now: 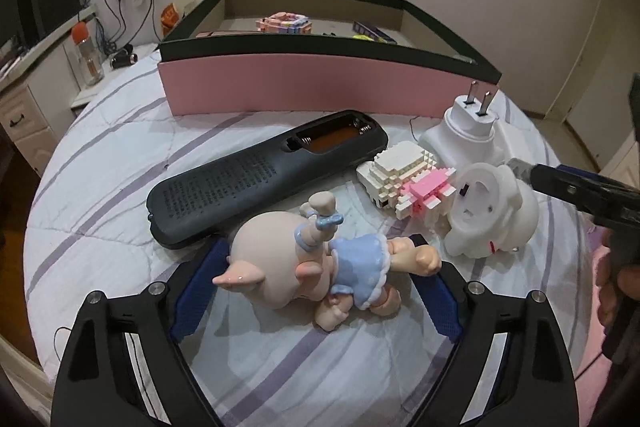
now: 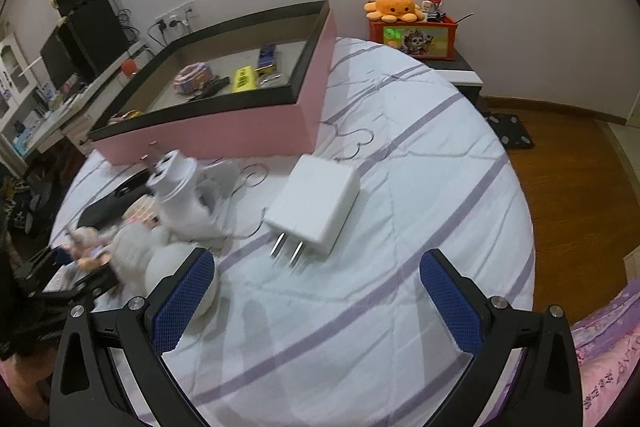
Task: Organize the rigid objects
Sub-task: 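Grasp the pig doll with left tool while right tool grasps white charger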
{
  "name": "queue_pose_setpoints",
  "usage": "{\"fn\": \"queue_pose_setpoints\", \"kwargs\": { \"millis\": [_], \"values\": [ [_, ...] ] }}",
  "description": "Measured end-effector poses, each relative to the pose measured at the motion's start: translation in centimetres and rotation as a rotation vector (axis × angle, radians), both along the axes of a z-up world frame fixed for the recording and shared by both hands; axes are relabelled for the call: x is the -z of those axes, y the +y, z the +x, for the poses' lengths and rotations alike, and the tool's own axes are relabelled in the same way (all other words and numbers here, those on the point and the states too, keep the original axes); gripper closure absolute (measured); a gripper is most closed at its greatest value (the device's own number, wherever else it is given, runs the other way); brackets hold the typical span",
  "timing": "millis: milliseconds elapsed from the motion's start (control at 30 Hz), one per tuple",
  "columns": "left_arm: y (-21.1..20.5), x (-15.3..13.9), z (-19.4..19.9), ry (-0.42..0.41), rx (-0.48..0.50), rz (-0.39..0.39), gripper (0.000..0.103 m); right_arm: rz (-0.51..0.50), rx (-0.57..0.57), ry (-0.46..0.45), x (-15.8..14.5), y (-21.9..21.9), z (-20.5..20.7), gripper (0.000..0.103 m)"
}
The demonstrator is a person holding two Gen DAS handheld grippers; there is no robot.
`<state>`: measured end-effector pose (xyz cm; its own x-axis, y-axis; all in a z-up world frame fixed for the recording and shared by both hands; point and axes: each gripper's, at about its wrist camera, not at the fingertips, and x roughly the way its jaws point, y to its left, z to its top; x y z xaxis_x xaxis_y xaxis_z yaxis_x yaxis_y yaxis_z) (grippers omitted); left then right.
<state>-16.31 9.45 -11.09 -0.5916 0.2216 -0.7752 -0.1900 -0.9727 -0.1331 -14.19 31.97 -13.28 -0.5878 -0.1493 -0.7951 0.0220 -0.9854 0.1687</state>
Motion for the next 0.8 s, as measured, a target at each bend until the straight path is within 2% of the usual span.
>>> {"fn": "queue_pose_setpoints", "kwargs": {
  "millis": [133, 300, 467, 667, 800],
  "values": [
    [-0.1, -0.1, 0.1, 0.007, -0.002, 0.005, 0.013, 0.024, 0.012, -0.011, 0.6, -0.2, -1.3, 0.000],
    [-0.1, -0.2, 0.2, 0.012, -0.002, 0.008, 0.013, 0.046, 0.012, -0.011, 0.9, -0.8, -2.4, 0.007],
    [-0.1, -0.3, 0.3, 0.019, -0.002, -0.002, 0.013, 0.113, 0.021, -0.015, 1.3, -1.6, -3.3, 0.039],
    [-0.4, -0.7, 0.7, 0.035, -0.004, -0.012, 0.013, 0.127, 0.008, 0.008, 1.2, -1.8, -2.8, 0.057],
    [-0.7, -1.1, 1.0, 0.048, -0.008, -0.015, 0.013, 0.090, 0.007, 0.018, 0.8, -1.3, -2.0, 0.062]
  ]
}}
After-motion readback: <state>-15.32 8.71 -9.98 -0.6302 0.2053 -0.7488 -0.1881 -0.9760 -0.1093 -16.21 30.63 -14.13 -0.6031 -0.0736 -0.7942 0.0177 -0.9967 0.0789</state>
